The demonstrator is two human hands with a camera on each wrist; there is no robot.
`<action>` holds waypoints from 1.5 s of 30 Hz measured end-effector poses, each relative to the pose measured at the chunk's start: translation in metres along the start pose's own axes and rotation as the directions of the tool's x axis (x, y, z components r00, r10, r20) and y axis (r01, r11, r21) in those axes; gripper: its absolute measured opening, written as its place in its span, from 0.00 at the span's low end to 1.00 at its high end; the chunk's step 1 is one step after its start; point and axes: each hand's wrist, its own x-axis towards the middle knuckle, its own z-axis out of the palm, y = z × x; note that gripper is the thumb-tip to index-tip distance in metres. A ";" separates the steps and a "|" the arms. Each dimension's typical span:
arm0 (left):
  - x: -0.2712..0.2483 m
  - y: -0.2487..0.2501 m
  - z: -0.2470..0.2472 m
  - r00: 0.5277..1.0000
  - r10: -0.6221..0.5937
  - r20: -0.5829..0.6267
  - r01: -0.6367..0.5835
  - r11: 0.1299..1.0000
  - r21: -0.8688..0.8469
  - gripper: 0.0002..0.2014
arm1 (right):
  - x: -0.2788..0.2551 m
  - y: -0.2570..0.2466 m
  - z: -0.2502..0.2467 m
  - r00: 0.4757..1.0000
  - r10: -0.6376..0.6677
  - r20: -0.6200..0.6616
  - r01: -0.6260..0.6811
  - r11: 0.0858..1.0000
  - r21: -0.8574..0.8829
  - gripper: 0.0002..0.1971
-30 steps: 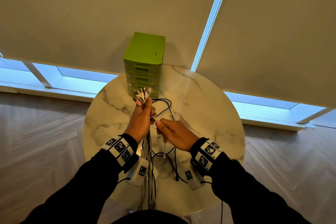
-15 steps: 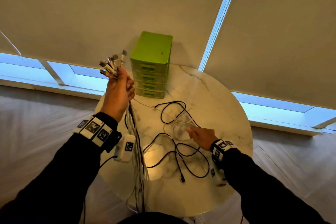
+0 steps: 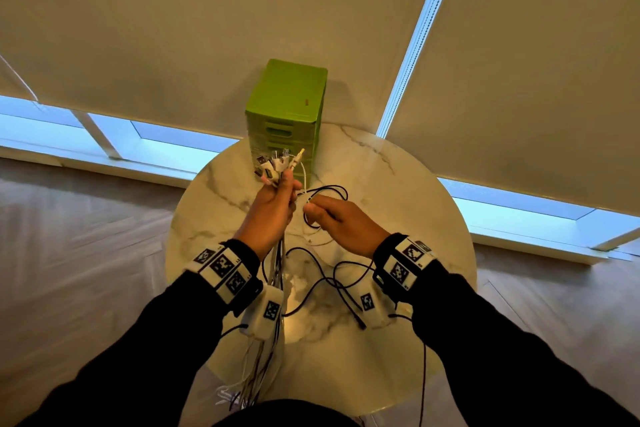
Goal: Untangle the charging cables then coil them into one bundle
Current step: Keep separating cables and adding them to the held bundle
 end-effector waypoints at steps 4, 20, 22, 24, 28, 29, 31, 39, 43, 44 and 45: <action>0.000 -0.001 0.001 0.994 -0.004 0.109 0.003 1.000 0.009 0.27 | 0.000 -0.009 -0.005 0.995 -0.005 0.101 0.000 0.998 0.057 0.16; 0.021 0.029 -0.051 0.974 0.148 -0.172 -0.176 0.972 -0.158 0.14 | -0.038 0.091 -0.040 0.938 0.316 0.143 -0.231 0.877 -0.422 0.19; 0.020 0.035 -0.056 0.966 0.153 -0.210 -0.193 0.963 -0.190 0.14 | -0.042 0.101 -0.048 0.921 0.370 0.123 -0.298 0.871 -0.391 0.20; 0.018 0.036 -0.059 0.963 0.170 -0.209 -0.208 0.962 -0.178 0.14 | -0.045 0.100 -0.053 0.924 0.374 0.079 -0.336 0.893 -0.299 0.21; 0.011 0.023 -0.049 0.963 0.210 -0.167 -0.218 0.975 -0.031 0.16 | -0.031 0.065 -0.055 0.966 0.256 -0.026 -0.257 0.959 -0.117 0.17; 0.007 0.021 -0.043 0.966 0.219 -0.137 -0.221 0.975 0.000 0.15 | -0.026 0.055 -0.054 0.973 0.228 -0.036 -0.230 0.971 -0.066 0.16; -0.002 0.018 -0.031 0.968 0.244 -0.065 -0.240 0.969 0.063 0.14 | -0.017 0.032 -0.052 0.982 0.184 -0.044 -0.182 0.982 0.058 0.15; -0.021 0.020 0.008 0.963 0.200 0.183 -0.227 0.964 0.140 0.18 | -0.006 -0.026 -0.044 0.999 0.046 -0.017 -0.047 0.993 -0.111 0.14; -0.019 0.018 0.008 0.970 0.146 0.193 -0.181 0.967 0.177 0.12 | -0.013 -0.029 -0.040 0.998 0.005 -0.063 -0.011 0.995 -0.095 0.12; -0.017 0.016 0.006 0.973 0.133 0.189 -0.170 0.965 0.198 0.10 | -0.014 -0.027 -0.039 0.998 0.015 -0.068 -0.020 0.996 -0.083 0.12; -0.016 0.015 0.005 0.976 0.123 0.181 -0.160 0.965 0.209 0.09 | -0.015 -0.024 -0.037 0.998 0.041 -0.056 -0.044 0.997 -0.064 0.11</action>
